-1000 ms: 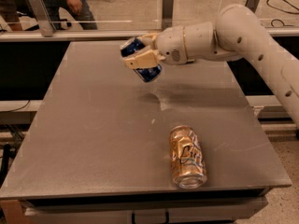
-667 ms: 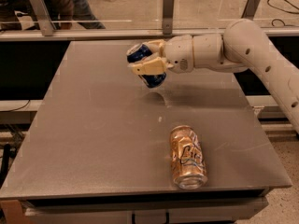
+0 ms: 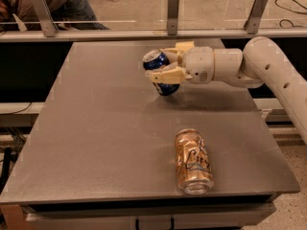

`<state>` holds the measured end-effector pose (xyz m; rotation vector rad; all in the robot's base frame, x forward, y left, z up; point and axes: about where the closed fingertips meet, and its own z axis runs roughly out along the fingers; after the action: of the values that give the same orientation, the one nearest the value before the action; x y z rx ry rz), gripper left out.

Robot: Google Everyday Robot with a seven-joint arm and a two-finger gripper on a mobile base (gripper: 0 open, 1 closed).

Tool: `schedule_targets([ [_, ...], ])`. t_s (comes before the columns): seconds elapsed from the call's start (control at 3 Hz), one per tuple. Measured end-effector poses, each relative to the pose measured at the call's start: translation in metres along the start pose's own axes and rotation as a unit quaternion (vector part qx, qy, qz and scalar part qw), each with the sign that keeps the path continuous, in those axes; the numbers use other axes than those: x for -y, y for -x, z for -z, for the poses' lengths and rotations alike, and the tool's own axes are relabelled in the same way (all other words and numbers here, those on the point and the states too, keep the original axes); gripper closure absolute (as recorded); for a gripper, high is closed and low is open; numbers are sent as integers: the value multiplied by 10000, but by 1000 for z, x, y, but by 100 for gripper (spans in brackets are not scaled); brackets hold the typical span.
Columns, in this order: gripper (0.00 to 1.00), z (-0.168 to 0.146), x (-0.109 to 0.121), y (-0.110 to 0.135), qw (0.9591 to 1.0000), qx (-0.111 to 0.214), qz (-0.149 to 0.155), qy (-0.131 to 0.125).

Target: Place pepsi can upright

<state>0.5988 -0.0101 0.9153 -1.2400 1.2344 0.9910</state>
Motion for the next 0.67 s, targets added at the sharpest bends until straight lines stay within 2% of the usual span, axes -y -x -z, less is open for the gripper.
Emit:
schedule_targets([
  [0.33,82,12,-5,-5,9994,335,23,67],
  [0.67,59,21,-11,-11,9986,525,16,92],
])
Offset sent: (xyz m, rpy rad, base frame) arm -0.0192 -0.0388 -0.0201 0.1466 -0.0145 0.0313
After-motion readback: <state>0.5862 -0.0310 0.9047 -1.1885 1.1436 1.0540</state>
